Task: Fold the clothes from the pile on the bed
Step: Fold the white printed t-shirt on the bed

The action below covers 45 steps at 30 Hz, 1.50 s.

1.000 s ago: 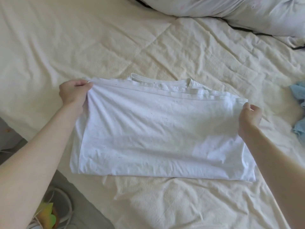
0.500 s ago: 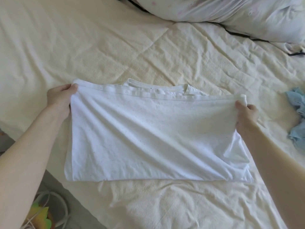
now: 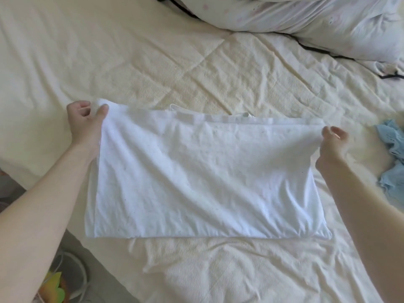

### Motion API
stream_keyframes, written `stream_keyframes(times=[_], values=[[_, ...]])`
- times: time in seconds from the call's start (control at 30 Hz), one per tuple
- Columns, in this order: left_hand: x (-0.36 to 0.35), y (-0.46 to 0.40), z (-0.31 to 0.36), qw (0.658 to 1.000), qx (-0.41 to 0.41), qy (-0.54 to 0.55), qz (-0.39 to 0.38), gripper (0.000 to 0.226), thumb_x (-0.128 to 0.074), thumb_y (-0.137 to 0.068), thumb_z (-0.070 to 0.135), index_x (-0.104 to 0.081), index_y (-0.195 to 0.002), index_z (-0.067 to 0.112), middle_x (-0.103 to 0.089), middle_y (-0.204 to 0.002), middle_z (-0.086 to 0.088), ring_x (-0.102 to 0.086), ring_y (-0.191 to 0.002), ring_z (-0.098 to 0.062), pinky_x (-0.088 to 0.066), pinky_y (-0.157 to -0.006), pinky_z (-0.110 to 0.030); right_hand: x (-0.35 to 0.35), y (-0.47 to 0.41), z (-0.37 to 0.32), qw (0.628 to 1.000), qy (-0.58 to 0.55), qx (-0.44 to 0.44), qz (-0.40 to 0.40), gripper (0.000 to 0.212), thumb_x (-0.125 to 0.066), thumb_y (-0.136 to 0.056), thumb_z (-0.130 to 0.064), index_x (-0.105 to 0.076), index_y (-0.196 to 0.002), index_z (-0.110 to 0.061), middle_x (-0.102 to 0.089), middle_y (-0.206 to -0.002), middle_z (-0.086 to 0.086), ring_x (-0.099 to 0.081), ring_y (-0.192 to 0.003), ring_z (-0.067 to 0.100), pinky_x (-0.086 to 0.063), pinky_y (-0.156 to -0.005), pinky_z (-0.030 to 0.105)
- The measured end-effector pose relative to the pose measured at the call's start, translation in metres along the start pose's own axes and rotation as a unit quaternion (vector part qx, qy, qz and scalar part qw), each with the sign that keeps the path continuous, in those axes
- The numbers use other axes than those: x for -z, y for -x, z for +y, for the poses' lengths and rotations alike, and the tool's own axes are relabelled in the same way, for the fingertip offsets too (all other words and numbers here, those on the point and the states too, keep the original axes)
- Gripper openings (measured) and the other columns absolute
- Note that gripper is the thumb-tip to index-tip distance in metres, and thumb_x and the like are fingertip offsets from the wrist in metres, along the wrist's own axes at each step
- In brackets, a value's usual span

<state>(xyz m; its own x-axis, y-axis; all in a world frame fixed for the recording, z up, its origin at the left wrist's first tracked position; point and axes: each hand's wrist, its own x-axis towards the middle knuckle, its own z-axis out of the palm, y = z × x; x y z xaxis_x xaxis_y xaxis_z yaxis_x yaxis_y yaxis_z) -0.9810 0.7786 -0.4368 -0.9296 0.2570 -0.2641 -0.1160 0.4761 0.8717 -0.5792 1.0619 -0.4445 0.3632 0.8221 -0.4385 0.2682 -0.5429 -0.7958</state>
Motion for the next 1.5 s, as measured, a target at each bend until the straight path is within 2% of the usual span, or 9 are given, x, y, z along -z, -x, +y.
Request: stream_keyframes(times=[0.1, 0.27, 0.37, 0.6, 0.77, 0.97, 1.1, 1.3, 1.5], values=[[0.003, 0.017, -0.017, 0.98, -0.069, -0.188, -0.013, 0.055, -0.068, -0.085, 0.019, -0.04, -0.127, -0.001, -0.045, -0.124, -0.017, -0.048, -0.11, -0.025, -0.037, -0.097, -0.033, 0.002, 0.024, 0.02, 0.971, 0.207, 0.116, 0.016, 0.049, -0.045, -0.097, -0.034, -0.037, -0.141, -0.015, -0.042, -0.144, 0.003, -0.036, -0.134, 0.021, -0.028, -0.11, 0.036], [0.036, 0.079, -0.05, 0.967, -0.094, -0.238, -0.005, 0.045, -0.06, -0.089, 0.032, -0.049, -0.118, -0.001, -0.051, -0.113, -0.015, -0.051, -0.101, -0.032, -0.044, -0.083, -0.04, 0.03, 0.09, 0.077, 0.854, 0.391, 0.337, -0.071, 0.051, -0.042, -0.1, -0.027, -0.032, -0.146, -0.011, -0.028, -0.154, 0.01, -0.023, -0.143, 0.027, -0.012, -0.114, 0.045], [0.061, 0.116, -0.079, 0.962, -0.038, -0.271, 0.015, 0.043, -0.054, -0.092, 0.037, -0.051, -0.114, 0.001, -0.051, -0.114, -0.018, -0.05, -0.101, -0.033, -0.045, -0.084, -0.041, 0.06, 0.12, 0.116, 0.812, 0.458, 0.348, -0.103, 0.05, -0.045, -0.098, -0.021, -0.033, -0.146, -0.012, -0.03, -0.153, 0.011, -0.023, -0.143, 0.027, -0.009, -0.114, 0.051], [0.089, 0.174, -0.113, 0.96, 0.101, -0.262, 0.013, 0.043, -0.048, -0.095, 0.041, -0.049, -0.111, 0.001, -0.054, -0.099, -0.015, -0.053, -0.094, -0.032, -0.039, -0.077, -0.038, 0.135, 0.121, 0.162, 0.861, 0.491, 0.121, -0.065, 0.054, -0.028, -0.101, -0.039, -0.025, -0.149, -0.016, -0.025, -0.155, 0.011, -0.02, -0.143, 0.025, -0.012, -0.114, 0.045], [0.087, 0.18, -0.115, 0.965, 0.241, -0.101, 0.009, 0.039, -0.052, -0.093, 0.044, -0.05, -0.107, 0.008, -0.055, -0.101, -0.008, -0.057, -0.081, -0.023, -0.054, -0.062, -0.033, 0.131, 0.105, 0.147, 0.976, 0.212, -0.046, 0.02, 0.043, -0.056, -0.09, -0.032, -0.057, -0.122, -0.003, -0.061, -0.113, 0.012, -0.056, -0.106, 0.028, -0.043, -0.094, 0.044], [0.098, 0.174, -0.106, 0.966, 0.255, 0.008, 0.031, 0.013, -0.059, -0.093, 0.023, -0.054, -0.082, 0.019, -0.06, -0.096, -0.005, -0.058, -0.09, -0.021, -0.05, -0.072, -0.032, 0.135, 0.098, 0.134, 0.975, 0.193, -0.093, 0.064, 0.026, -0.054, -0.091, -0.026, -0.058, -0.106, -0.006, -0.058, -0.099, 0.007, -0.054, -0.092, 0.024, -0.044, -0.073, 0.031], [0.105, 0.179, -0.107, 0.925, 0.346, 0.157, 0.004, 0.021, -0.057, -0.094, 0.028, -0.055, -0.106, 0.012, -0.062, -0.102, 0.001, -0.057, -0.101, -0.02, -0.046, -0.089, -0.033, 0.122, 0.127, 0.127, 0.904, 0.409, 0.114, 0.06, 0.035, -0.048, -0.094, -0.02, -0.05, -0.125, -0.004, -0.046, -0.136, 0.018, -0.04, -0.127, 0.036, -0.028, -0.104, 0.047], [0.099, 0.194, -0.111, 0.849, 0.446, 0.283, 0.017, 0.029, -0.061, -0.088, 0.041, -0.058, -0.104, 0.017, -0.058, -0.109, 0.003, -0.053, -0.097, -0.011, -0.044, -0.082, -0.025, 0.069, 0.227, 0.145, 0.685, 0.515, 0.458, -0.238, 0.054, -0.051, -0.094, -0.032, -0.037, -0.145, -0.019, -0.029, -0.153, 0.01, -0.024, -0.142, 0.031, -0.01, -0.114, 0.056], [0.085, 0.2, -0.094, 0.883, 0.384, 0.254, 0.091, 0.019, -0.049, -0.098, 0.023, -0.056, -0.113, 0.014, -0.055, -0.127, -0.002, -0.055, -0.115, -0.015, -0.046, -0.094, -0.029, 0.023, 0.256, 0.174, 0.592, 0.572, 0.402, -0.402, 0.054, -0.032, -0.099, -0.043, -0.018, -0.15, -0.028, 0.001, -0.16, 0.003, 0.006, -0.147, 0.026, 0.008, -0.113, 0.055]])
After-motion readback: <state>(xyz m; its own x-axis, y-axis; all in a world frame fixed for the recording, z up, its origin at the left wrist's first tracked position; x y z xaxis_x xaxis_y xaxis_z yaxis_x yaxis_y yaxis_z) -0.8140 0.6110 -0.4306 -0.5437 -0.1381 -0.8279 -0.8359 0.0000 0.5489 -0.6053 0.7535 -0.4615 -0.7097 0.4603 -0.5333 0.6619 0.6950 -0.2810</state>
